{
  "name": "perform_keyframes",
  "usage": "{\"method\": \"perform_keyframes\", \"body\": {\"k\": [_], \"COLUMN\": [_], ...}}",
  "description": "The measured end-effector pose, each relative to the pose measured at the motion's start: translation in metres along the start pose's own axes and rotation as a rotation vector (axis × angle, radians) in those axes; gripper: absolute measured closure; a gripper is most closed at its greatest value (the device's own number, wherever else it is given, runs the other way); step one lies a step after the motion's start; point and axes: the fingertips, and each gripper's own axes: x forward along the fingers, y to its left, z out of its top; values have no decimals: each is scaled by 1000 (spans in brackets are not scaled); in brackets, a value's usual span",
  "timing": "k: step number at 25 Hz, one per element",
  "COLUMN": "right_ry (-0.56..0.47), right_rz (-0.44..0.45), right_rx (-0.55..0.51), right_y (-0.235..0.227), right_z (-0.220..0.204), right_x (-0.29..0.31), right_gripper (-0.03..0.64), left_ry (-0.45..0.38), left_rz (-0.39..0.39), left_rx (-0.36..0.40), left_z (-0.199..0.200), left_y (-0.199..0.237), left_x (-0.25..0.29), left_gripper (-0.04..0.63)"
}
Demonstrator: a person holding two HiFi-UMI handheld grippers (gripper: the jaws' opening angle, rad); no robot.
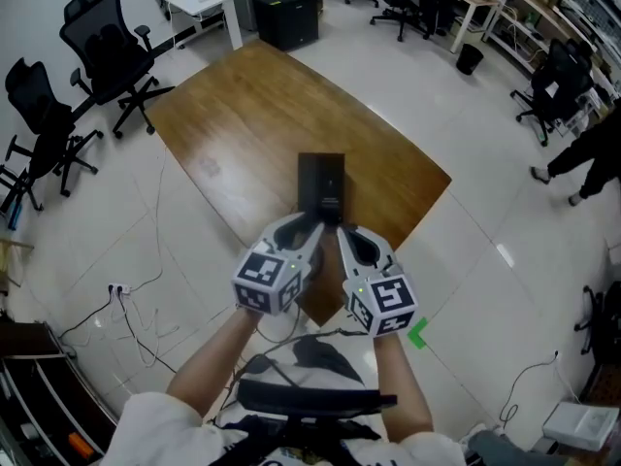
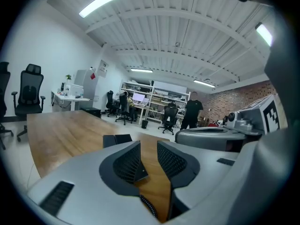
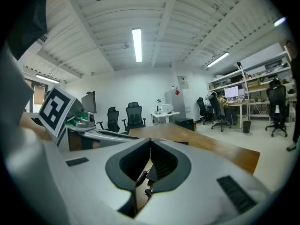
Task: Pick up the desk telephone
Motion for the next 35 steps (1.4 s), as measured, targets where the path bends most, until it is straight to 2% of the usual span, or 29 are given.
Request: {"method": "perform_keyframes", "body": {"k": [1, 3, 5, 7, 9, 11, 12, 14, 15, 17, 18, 19, 21, 23, 26, 28, 35], "right_ry": [8, 31, 47, 65, 93, 127, 146, 184, 203, 234, 245, 255, 283, 323, 369, 386, 421], "right_rz": [13, 44, 62, 74, 96, 131, 148, 169, 178, 200, 211, 220, 236, 264, 316, 336, 417], "right_rx": [14, 48, 72, 92, 123, 161, 176, 186, 190, 215, 236, 258, 295, 330, 412, 451, 502], "right_y": [-5, -14, -25, -37, -47, -56, -60, -69, -74, -84, -89, -93, -101, -104, -107, -111, -106], "right_z": [-3, -12, -20, -28, -39, -51, -57, -67, -72, -79, -81, -84, -93, -104, -115, -117, -117], "right_x": [4, 14, 23, 33, 43, 53, 59, 69, 73, 82, 87, 92, 101, 109, 122, 130, 155], "right_gripper": [611, 519, 511, 511, 511, 452, 445, 445, 445, 390, 390, 390, 390, 344, 342, 318, 318], "left_ry": [4, 19, 47, 85, 118, 148, 165, 201, 219, 249, 263, 279, 309, 315, 308, 327, 344], "left_rz": [4, 15, 11, -5, -7, -11, -21, -46, -55, -68, -81, -101, -147, -166, -179, -203, -274], "left_rx": [-7, -15, -31, -64, -104, -137, -153, -185, -200, -231, -250, -272, -323, -382, -466, -477, -541], "left_z": [-2, -9, -20, -32, -46, -59, -65, -76, -82, -91, -95, -99, -108, -115, -119, -122, -128], "left_y": [6, 20, 34, 48, 65, 81, 88, 99, 104, 114, 117, 118, 118, 123, 132, 131, 126], "left_x": [4, 13, 23, 34, 43, 51, 55, 64, 68, 77, 81, 85, 91, 96, 101, 106, 124], "left_gripper": [483, 483, 480, 411, 410, 410, 410, 358, 356, 356, 353, 315, 302, 288, 288, 287, 287]}}
